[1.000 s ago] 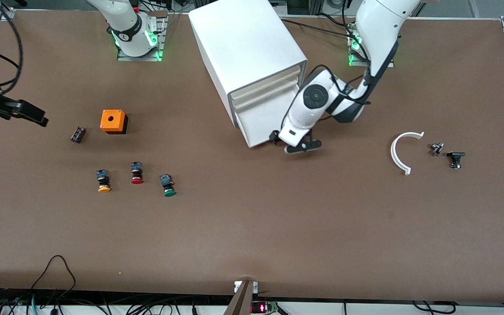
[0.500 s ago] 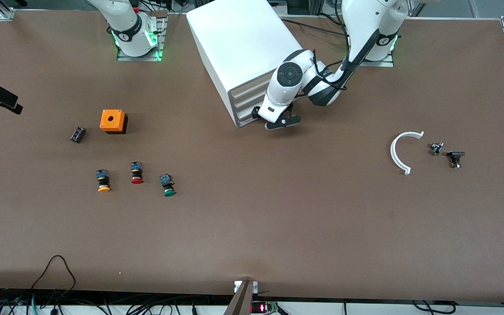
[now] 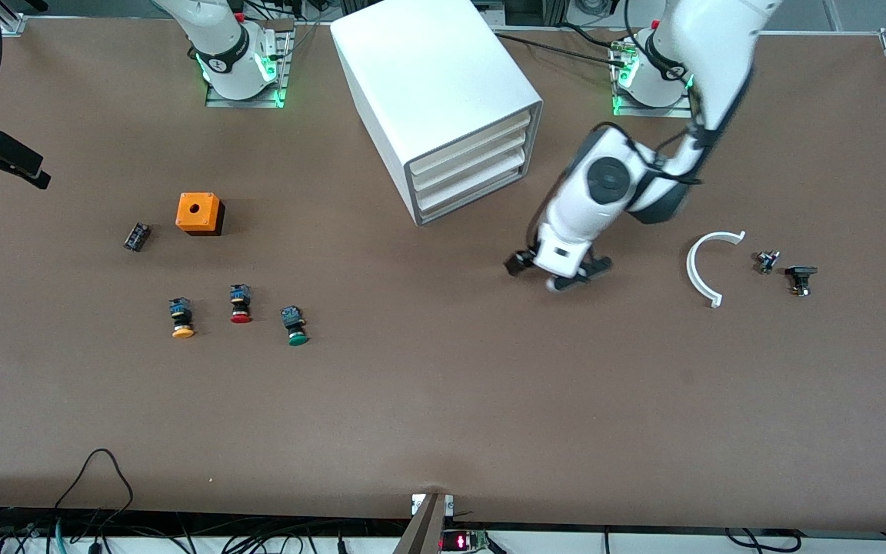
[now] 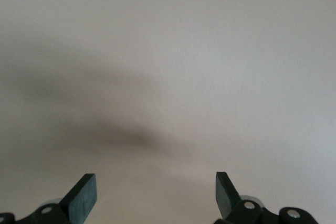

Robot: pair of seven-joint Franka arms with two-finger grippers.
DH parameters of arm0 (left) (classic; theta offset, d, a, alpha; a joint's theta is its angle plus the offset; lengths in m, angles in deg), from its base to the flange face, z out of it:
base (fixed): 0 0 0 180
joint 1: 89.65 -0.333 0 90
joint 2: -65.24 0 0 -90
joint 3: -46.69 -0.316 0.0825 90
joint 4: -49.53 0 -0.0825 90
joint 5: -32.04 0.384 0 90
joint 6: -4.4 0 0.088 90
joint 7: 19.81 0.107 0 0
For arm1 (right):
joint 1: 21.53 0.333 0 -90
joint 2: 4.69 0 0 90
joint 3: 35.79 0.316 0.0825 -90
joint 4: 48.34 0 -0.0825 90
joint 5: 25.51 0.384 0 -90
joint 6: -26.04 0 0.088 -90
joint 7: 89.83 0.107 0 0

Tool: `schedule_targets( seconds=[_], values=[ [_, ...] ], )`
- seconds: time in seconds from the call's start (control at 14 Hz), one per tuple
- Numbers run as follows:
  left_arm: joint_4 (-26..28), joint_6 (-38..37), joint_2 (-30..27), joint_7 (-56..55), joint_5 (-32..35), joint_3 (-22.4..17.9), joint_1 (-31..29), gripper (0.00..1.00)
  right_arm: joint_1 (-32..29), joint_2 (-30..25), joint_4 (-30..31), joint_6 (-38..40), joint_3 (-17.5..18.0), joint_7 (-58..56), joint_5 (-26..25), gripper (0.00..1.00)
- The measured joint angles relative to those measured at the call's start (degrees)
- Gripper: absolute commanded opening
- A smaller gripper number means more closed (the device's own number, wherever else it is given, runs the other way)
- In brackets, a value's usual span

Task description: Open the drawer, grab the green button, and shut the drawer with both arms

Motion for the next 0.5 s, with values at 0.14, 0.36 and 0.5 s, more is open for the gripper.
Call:
schedule_targets(
  seconds=[0.14,0.36,0.5],
  values=[
    [-1.0,-5.8,-5.2,7.9,0.0,-0.4,-3.8,1.00,0.1,0.0,0.0,-0.2,0.1,0.0,0.0,1.00],
    [-1.7,-18.8,-17.2,23.9,-0.4,-1.1,-10.0,1.00,1.1,0.6,0.0,-0.2,0.3,0.0,0.0,1.00],
    [-3.5,-30.2,-24.2,36.5,-2.3,-5.6,-11.9,1.00,1.3,0.7,-0.1,-0.3,0.4,0.0,0.0,1.00]
  ],
)
